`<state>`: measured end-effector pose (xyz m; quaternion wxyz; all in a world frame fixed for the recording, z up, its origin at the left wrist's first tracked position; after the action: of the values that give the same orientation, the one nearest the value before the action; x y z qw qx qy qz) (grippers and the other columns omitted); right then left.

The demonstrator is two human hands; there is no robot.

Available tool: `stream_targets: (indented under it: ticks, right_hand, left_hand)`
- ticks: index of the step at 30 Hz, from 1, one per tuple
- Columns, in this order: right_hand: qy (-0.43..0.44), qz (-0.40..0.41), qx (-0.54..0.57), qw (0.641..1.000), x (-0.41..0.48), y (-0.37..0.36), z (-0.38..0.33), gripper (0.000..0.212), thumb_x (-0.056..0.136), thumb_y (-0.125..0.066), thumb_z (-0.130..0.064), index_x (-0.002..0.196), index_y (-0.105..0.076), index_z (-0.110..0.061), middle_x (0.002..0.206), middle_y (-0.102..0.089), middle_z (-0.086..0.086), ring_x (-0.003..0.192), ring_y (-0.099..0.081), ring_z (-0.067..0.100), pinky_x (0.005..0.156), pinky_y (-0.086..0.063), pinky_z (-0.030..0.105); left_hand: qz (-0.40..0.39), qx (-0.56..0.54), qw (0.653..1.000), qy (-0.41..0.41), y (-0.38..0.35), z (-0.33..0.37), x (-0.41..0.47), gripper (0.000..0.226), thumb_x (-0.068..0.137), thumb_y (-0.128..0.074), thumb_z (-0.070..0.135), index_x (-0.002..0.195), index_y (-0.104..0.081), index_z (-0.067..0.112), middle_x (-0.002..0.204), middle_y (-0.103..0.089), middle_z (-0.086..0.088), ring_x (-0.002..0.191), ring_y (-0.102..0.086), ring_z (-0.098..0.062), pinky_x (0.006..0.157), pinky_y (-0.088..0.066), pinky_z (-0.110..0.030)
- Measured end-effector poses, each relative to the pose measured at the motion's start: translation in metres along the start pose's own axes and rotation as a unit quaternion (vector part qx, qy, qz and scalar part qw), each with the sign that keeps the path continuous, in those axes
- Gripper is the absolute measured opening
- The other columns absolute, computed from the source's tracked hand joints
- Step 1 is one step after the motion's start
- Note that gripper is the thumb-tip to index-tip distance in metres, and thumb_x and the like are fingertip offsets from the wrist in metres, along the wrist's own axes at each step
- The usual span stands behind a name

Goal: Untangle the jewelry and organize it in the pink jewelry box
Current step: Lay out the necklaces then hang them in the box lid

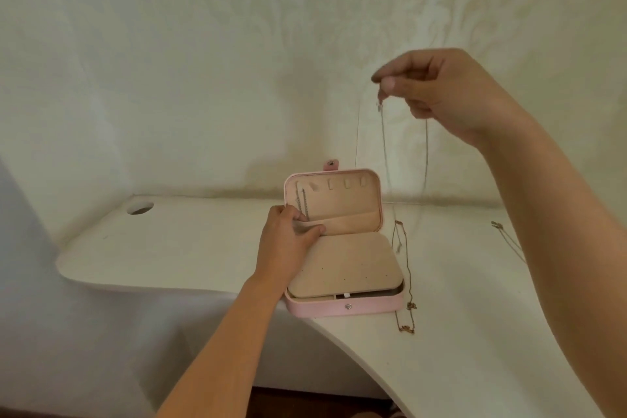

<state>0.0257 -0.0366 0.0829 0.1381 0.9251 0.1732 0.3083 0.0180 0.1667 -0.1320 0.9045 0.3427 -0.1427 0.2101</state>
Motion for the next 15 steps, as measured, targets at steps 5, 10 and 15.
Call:
stream_targets:
  ticks: [5, 10, 15]
  right_hand:
    - [0.060, 0.011, 0.023, 0.998, 0.023, -0.006, -0.029, 0.018, 0.088, -0.061, -0.003, 0.103, -0.067, -0.009, 0.089, -0.073, 0.002, 0.059, -0.054, 0.006, 0.053, -0.042, 0.017]
    - [0.063, 0.032, 0.082, 0.994, 0.048, -0.026, -0.022, 0.014, 0.086, -0.066, -0.008, 0.099, -0.068, -0.009, 0.088, -0.073, 0.004, 0.057, -0.055, -0.003, 0.051, -0.033, 0.015]
    - [0.047, 0.011, 0.108, 0.993, 0.063, -0.051, -0.008, 0.011, 0.087, -0.065, -0.010, 0.097, -0.070, -0.013, 0.087, -0.073, 0.001, 0.056, -0.038, 0.007, 0.049, -0.030, 0.016]
  left_hand:
    - [-0.004, 0.011, 1.000, -0.004, -0.002, -0.001, 0.001, 0.030, 0.077, -0.074, 0.035, 0.087, -0.053, 0.017, 0.099, -0.050, -0.001, 0.079, -0.049, -0.012, 0.062, -0.031, -0.014]
    - [-0.002, -0.001, 1.000, -0.001, -0.001, -0.001, 0.002, 0.030, 0.077, -0.074, 0.034, 0.088, -0.054, 0.015, 0.099, -0.049, -0.001, 0.080, -0.050, -0.013, 0.066, -0.034, -0.020]
    - [-0.003, -0.004, 1.000, -0.002, -0.002, -0.001, 0.001, 0.032, 0.077, -0.074, 0.035, 0.091, -0.055, 0.014, 0.100, -0.049, -0.001, 0.082, -0.051, -0.015, 0.068, -0.036, -0.022]
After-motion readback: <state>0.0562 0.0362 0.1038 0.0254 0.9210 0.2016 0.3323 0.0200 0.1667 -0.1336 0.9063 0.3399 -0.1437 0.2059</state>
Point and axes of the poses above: each hand's wrist, its own x-axis towards the middle knuckle, its own y-axis out of the back of the hand, z = x × y, the point moved 10 cm from there along x, towards the middle knuckle
